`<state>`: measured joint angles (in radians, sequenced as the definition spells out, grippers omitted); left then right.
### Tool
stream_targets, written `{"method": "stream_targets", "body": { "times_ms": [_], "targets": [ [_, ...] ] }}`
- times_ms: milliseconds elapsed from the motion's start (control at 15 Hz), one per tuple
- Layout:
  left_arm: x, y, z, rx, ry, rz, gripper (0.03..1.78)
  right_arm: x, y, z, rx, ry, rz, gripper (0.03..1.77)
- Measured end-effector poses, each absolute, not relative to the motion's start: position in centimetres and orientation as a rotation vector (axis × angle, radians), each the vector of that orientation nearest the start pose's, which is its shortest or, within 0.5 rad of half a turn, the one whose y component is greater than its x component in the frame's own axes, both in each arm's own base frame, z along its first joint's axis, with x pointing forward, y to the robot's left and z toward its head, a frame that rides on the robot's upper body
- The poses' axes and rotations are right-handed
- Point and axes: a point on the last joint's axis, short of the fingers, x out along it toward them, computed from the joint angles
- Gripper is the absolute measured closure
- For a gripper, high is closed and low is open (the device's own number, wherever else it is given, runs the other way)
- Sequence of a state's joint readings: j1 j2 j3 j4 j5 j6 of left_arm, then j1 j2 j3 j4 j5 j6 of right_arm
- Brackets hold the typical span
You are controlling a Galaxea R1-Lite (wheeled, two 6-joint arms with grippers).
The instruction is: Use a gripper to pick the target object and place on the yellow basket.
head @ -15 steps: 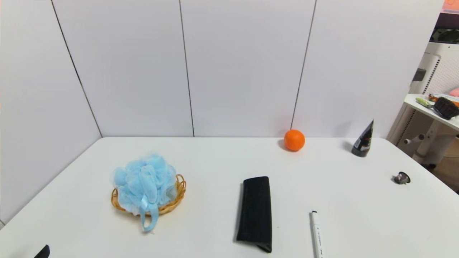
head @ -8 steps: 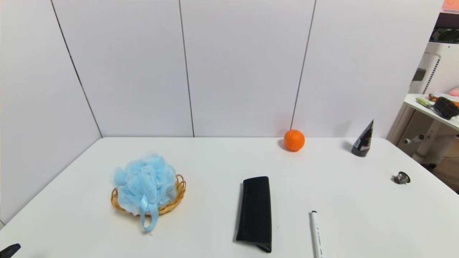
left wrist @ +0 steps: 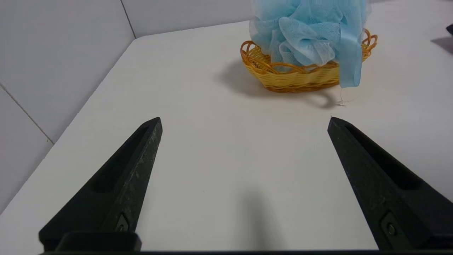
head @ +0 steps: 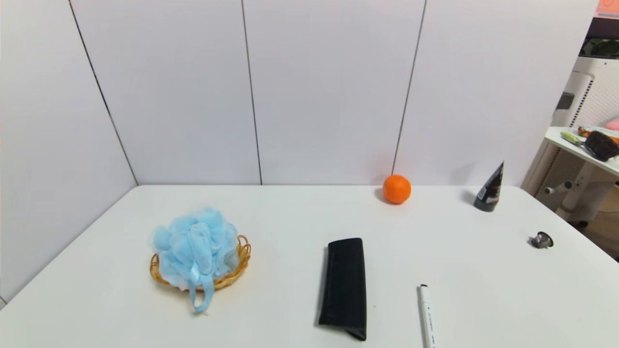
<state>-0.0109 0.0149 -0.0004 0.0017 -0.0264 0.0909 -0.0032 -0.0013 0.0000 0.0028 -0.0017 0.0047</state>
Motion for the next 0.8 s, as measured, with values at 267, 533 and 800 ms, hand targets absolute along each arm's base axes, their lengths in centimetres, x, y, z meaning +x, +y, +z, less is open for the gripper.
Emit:
{"method": "stream_targets", "body": {
  "times_ms": [267, 533, 800],
  "targets": [
    [-2.27, 0.02, 7.57, -0.005, 0.0, -0.01, 0.12, -2.29, 0.0, 7.52, 0.005, 0.001, -0.005, 0.11],
    [-2.28, 0.02, 7.57, -0.005, -0.002, -0.01, 0.12, -2.29, 0.0, 7.51, 0.004, 0.002, -0.005, 0.11],
    [-2.28, 0.02, 7.58, -0.005, -0.003, -0.01, 0.12, -2.29, 0.0, 7.51, 0.005, 0.002, -0.005, 0.11]
  ]
}}
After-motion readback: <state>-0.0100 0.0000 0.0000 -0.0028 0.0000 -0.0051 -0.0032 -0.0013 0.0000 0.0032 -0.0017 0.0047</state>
